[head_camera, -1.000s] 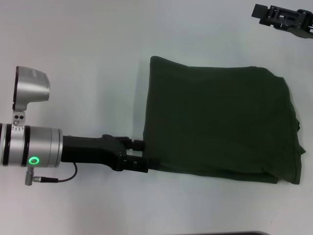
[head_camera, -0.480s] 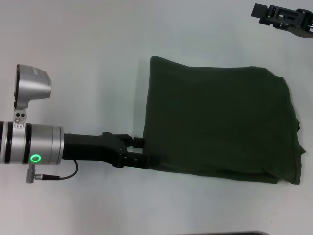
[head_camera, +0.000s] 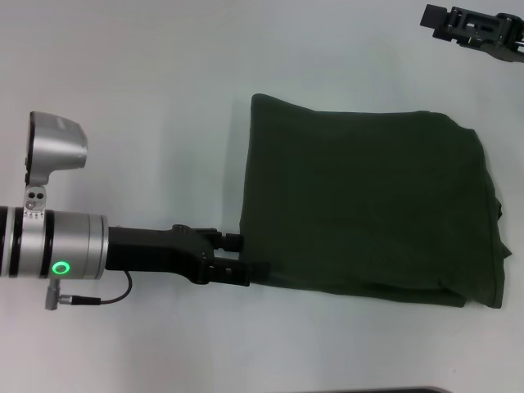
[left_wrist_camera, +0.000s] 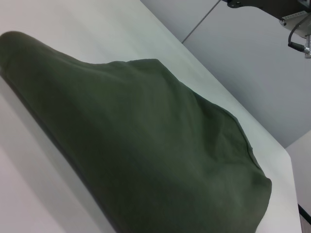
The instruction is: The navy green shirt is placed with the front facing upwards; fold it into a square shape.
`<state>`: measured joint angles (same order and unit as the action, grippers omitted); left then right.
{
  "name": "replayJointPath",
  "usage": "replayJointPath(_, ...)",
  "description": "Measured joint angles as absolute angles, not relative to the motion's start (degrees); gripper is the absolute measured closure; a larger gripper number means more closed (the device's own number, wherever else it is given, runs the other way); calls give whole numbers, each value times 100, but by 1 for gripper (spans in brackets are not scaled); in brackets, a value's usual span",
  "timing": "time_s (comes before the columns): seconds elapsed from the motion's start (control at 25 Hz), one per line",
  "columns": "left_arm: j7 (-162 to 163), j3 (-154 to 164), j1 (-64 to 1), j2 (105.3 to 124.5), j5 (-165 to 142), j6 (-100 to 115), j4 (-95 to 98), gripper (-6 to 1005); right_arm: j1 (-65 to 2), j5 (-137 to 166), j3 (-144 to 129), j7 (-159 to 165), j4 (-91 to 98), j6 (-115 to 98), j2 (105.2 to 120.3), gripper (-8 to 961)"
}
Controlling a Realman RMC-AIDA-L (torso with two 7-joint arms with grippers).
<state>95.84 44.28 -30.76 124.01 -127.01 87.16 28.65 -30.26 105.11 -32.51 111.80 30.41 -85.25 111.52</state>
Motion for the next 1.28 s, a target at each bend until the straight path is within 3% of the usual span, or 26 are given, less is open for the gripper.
replayJointPath(1.28, 9567, 4494, -3067, 12391, -12720, 8717, 2866, 108, -3011, 10511, -3252, 11206, 3041, -8578, 11170, 173)
